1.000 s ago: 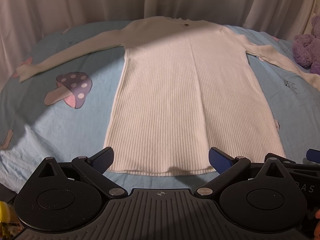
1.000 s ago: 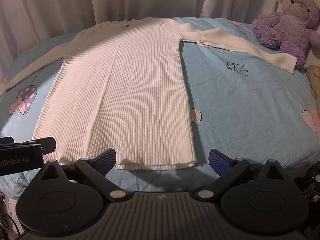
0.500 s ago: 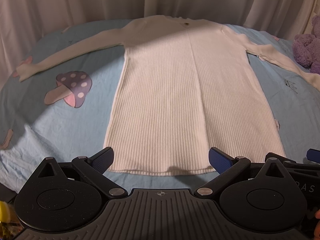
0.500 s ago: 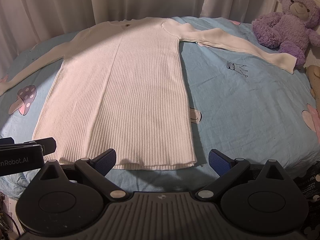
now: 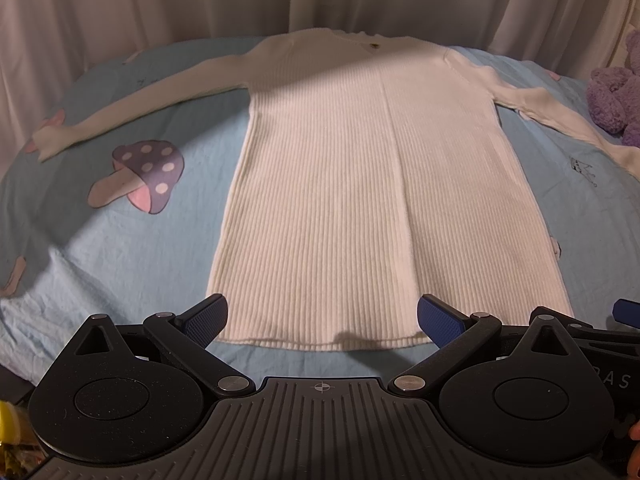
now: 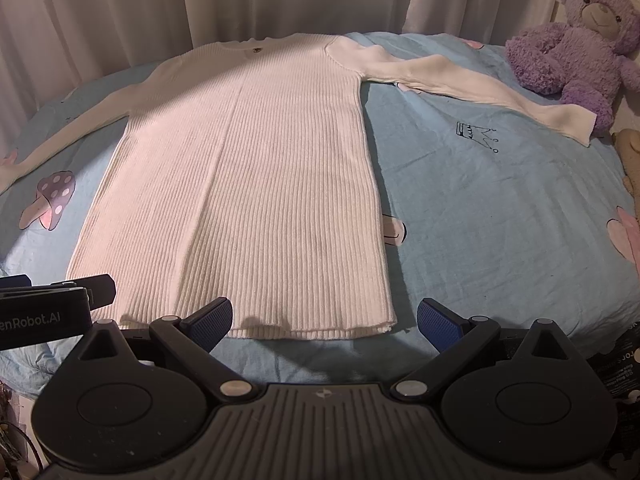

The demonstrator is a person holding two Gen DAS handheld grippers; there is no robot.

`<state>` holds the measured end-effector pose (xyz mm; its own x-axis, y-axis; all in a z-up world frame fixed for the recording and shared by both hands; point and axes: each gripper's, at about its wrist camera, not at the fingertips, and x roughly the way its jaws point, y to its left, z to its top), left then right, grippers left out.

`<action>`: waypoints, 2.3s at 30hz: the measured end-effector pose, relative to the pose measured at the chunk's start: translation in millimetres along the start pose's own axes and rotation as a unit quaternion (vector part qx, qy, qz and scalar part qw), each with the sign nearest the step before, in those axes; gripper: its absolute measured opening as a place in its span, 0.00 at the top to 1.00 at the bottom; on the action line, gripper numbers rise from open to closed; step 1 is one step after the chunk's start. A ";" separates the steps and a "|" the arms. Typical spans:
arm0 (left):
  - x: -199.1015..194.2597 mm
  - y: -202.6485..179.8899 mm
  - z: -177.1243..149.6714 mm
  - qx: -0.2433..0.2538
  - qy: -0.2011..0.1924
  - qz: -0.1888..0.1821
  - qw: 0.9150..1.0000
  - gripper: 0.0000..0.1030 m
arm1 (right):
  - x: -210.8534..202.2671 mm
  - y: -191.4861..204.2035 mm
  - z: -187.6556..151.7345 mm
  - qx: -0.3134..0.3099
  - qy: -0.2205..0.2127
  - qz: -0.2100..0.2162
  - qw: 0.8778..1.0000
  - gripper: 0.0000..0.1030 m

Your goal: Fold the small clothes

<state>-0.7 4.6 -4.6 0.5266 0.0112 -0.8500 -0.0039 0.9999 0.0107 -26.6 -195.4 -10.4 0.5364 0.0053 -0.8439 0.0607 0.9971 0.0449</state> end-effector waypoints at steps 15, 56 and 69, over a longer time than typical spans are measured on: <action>1.9 -0.3 0.6 -0.001 0.004 0.000 1.000 0.00 | 1.0 0.3 -1.3 0.004 0.002 0.006 1.000 0.04; 12.7 0.6 6.3 -0.007 0.028 -0.001 1.000 0.00 | 12.9 -4.2 -0.4 0.019 0.009 0.047 0.999 0.04; 45.0 19.9 37.5 -0.094 -0.015 -0.066 0.993 0.00 | 46.5 -162.2 68.4 0.199 -0.246 0.099 0.943 0.04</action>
<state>54.8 24.9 -22.9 0.5585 -0.1168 -0.8212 -0.0901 0.9756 -0.2001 46.2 -362.1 -20.4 0.8902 0.0556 -0.4522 0.1773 0.8720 0.4563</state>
